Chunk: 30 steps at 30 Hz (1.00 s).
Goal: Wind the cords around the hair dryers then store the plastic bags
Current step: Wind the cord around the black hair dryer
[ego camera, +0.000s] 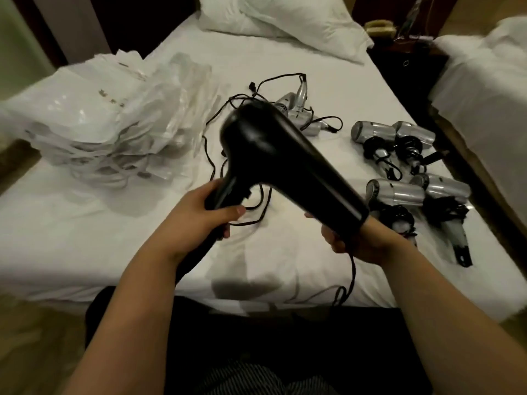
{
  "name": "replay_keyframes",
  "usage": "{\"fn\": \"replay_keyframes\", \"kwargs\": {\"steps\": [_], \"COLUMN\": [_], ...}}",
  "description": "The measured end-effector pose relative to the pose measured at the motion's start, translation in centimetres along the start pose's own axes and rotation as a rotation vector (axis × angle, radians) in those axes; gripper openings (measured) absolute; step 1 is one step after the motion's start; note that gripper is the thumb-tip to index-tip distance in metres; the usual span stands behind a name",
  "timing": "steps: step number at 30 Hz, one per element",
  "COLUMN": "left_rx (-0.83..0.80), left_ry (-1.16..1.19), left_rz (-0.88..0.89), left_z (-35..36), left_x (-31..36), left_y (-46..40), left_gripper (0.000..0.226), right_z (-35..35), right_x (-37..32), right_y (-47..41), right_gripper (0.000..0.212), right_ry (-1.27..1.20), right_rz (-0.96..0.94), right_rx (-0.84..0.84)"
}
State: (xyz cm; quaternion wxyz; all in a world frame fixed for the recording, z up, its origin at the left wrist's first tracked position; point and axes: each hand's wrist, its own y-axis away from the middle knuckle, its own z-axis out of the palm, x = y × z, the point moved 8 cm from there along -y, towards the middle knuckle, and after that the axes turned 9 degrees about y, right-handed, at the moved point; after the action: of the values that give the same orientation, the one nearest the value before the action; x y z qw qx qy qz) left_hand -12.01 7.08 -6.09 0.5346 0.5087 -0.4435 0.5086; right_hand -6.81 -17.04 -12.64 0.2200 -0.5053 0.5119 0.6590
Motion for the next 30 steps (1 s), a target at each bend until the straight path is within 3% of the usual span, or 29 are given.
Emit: {"fn": "replay_keyframes", "kwargs": {"steps": [4,6,10,14,17,23,26,30], "left_rx": [0.237,0.348,0.458,0.398,0.348,0.116,-0.013,-0.166], "left_ry": [-0.083,-0.183,-0.707,-0.876,-0.920,-1.010,-0.979,-0.924], "left_rz": [0.036,0.056,-0.020,-0.035,-0.001,0.075,0.094,0.107], "left_z": [-1.6,-2.2,-2.9,-1.6,-0.3,2.5,2.5,2.0], "left_x": [-0.4,-0.7,-1.3,-2.2,-2.0,-1.7,-0.9,0.7], "left_y": [-0.3,-0.1,0.7,1.2,0.9,1.0,1.4,2.2], "left_gripper": [0.019,0.028,0.041,0.042,0.039,0.040,0.045,0.044], "right_z": [2.6,3.0,3.8,5.9,8.2,9.2,8.1,7.0], "right_x": [1.1,0.8,-2.4,-8.1,-12.5,-19.9,-20.2,-19.6], "right_y": [0.5,0.8,3.3,6.2,7.5,6.0,4.0,2.4], "right_gripper": [0.032,0.034,0.031,0.018,0.015,0.021,0.025,0.049], "right_ry": [-0.085,0.064,0.532,1.221,1.436,1.613,1.655,1.641], "right_rz": [-0.023,-0.023,-0.051,-0.228,-0.366,-0.740,-0.777,-0.728], "right_rx": [-0.067,-0.062,-0.118,-0.142,-0.119,0.189,0.283,0.283]}}
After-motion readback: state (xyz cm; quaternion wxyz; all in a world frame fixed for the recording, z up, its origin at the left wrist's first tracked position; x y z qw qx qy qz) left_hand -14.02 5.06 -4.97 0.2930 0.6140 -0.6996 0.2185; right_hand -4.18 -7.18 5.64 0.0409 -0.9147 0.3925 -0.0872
